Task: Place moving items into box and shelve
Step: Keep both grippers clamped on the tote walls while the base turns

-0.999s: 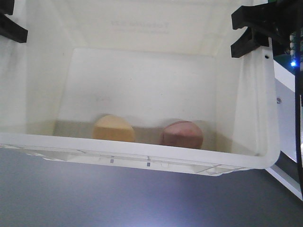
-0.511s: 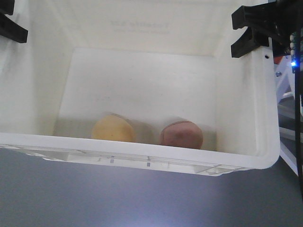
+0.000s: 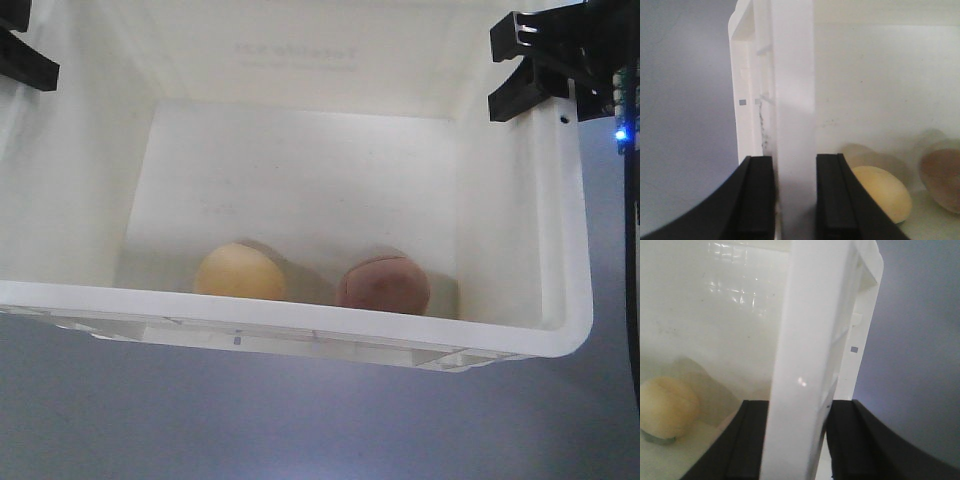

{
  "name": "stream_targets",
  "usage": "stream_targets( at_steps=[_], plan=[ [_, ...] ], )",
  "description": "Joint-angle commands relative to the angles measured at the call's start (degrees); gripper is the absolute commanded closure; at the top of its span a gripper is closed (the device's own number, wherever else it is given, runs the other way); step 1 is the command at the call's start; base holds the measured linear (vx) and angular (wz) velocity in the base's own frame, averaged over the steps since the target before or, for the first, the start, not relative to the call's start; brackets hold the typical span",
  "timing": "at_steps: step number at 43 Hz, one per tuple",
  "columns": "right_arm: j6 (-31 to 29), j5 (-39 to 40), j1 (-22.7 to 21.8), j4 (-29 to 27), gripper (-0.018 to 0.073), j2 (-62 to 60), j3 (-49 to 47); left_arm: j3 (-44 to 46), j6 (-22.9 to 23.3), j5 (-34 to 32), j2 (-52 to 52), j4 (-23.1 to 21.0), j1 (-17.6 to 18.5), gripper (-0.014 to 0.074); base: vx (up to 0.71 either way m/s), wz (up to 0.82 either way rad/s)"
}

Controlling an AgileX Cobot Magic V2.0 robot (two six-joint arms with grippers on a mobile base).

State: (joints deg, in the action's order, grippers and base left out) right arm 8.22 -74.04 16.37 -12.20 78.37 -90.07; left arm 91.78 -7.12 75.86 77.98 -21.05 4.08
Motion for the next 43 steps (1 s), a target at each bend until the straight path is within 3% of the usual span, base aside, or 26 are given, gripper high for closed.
stream_targets(
  at_steps=[1, 43],
  plan=[
    [-1.5, 5.7, 0.3, -7.5, 0.0559, -2.7, -2.7, 2.4, 0.1, -3.9, -2.4, -8.6, 0.6, 0.0597, 0.1, 0.49],
    [-1.5, 4.8, 0.3, -7.5, 0.0559, -2.7, -2.7, 2.4, 0.1, -3.9, -2.4, -8.7, 0.6, 0.0597, 0.16, 0.63]
  ],
)
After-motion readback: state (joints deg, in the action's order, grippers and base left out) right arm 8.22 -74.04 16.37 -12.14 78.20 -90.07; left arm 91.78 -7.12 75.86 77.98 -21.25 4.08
